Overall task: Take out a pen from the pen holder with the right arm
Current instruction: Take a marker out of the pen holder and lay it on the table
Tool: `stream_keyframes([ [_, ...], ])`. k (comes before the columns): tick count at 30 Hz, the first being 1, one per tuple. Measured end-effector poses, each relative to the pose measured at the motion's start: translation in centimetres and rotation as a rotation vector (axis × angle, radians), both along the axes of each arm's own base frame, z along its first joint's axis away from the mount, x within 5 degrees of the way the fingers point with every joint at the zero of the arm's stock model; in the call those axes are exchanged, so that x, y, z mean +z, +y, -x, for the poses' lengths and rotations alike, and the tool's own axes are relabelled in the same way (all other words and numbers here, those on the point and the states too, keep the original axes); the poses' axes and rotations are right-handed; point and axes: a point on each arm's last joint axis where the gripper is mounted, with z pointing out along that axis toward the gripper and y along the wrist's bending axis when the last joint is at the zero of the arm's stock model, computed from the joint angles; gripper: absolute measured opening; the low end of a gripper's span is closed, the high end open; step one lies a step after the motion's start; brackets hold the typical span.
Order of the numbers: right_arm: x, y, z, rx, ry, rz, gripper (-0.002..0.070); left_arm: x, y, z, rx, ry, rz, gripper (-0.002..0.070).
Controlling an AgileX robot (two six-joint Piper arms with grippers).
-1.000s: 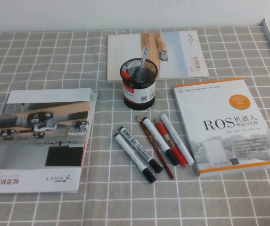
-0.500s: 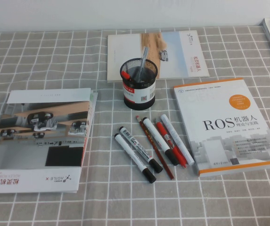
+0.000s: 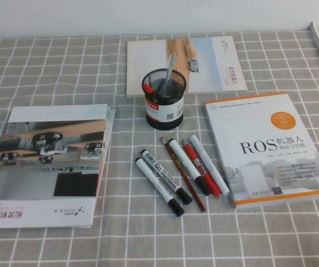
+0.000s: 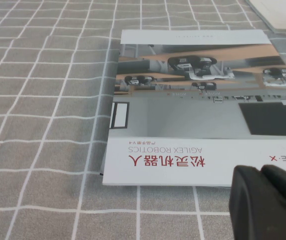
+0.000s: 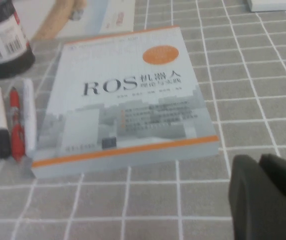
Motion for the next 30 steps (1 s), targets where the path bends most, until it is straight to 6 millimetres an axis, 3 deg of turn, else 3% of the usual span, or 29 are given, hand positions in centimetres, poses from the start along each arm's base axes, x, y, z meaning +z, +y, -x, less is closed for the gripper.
stream_keyframes([
  [12,1.8,0.4,-0.3,-0.045,-0.122,-0.506,-0.0012,0.0,0.0,0.0,0.0,0.0,0.0,-0.0005],
  [30,1.7,0.6,-0.2,-0.026,-0.096,-0.533,-0.0012,0.0,0.0,0.0,0.0,0.0,0.0,-0.0005],
])
